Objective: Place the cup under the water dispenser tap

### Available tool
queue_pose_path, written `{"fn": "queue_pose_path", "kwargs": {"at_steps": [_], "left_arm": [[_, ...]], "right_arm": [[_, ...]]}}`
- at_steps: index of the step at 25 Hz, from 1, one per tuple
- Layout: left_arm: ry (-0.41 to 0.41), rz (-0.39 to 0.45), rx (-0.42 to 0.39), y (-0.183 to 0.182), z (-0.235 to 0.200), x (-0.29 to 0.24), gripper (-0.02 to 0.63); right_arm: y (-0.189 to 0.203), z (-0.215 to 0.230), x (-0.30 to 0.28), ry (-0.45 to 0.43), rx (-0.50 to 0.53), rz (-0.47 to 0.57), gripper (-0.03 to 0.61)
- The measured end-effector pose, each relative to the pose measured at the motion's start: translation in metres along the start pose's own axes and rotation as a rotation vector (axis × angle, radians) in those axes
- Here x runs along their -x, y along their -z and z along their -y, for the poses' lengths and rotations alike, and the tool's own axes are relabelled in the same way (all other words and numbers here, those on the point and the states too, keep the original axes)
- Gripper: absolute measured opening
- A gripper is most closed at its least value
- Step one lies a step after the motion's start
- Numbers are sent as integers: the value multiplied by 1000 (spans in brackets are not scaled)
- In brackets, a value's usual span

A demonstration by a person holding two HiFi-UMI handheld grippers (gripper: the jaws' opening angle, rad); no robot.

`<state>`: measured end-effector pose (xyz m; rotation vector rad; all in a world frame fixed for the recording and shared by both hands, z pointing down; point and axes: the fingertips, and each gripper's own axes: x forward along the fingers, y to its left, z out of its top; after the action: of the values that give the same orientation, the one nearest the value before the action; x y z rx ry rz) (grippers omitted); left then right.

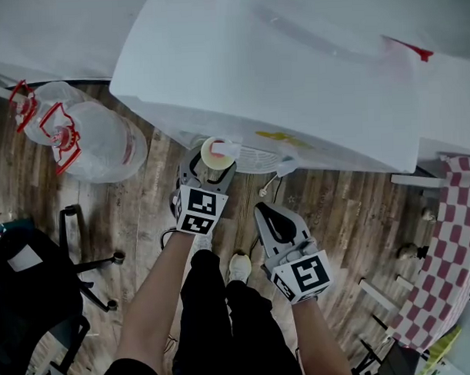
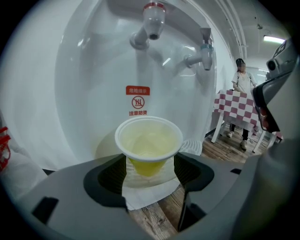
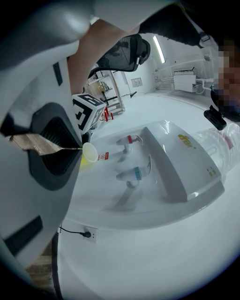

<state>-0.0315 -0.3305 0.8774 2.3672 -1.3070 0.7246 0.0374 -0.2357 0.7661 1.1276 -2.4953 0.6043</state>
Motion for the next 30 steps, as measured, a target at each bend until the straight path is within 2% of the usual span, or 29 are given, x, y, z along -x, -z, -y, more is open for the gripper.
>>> {"fn": "queue_pose_path", "kwargs": {"at_steps": [6,10,13,16,21,30], "left_arm": [[-30,-28,24,13,-1,14,319],[-69,-54,74,23,0,47,319],[-94,-51,106,15,4,78,318],[-97,-36,122,-4,15,112,314],[-91,4,133,-52,46,170,203],[-107,50,129,-128,89,255,84]], "right_arm": [[-1,1,4,2,1,-2,23],[-14,-7,15,-9,3,8,23],[-30,-16,30,-22,9,26,23],[-47,-26,50,-31,11,42,23],[-75,-38,97,-39,8,56,23],[-121,-59,172,-40,27,59,21]]}}
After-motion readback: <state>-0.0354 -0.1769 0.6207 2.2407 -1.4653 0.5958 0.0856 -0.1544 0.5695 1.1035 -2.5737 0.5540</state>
